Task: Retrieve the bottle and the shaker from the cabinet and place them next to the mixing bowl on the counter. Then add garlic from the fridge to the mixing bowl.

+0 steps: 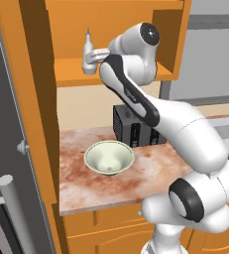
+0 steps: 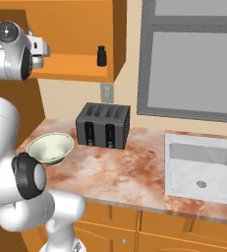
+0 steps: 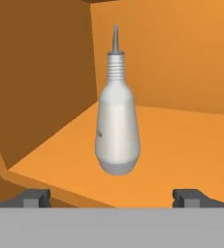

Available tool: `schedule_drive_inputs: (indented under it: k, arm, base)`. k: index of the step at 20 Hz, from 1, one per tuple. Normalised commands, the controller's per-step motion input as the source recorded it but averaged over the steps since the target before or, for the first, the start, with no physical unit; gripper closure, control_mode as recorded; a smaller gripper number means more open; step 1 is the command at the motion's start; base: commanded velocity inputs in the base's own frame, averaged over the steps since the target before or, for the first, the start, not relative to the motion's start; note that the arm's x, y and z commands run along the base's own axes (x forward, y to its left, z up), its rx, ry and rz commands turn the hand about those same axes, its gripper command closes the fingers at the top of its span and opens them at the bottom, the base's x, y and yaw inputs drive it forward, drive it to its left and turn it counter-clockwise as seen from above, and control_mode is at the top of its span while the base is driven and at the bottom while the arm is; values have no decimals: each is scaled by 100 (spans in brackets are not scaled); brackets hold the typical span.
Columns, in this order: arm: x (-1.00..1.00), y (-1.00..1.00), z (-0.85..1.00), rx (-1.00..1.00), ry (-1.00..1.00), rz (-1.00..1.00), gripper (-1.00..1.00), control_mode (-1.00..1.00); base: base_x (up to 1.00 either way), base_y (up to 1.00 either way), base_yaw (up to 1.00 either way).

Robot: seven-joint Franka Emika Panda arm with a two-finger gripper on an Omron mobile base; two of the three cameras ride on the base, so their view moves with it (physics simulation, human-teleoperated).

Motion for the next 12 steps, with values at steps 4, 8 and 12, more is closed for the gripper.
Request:
schedule_drive_inputs:
  k: [4,8,12]
  arm:
    - [9,0,10,0,4,0,-100,-100]
    - [8,4,0,0,0,0,-100,-100]
    - [15,6,-15,0,0,0,-100,-100]
  base:
    - [0,0,0]
    - [0,0,0]
    - [0,0,0]
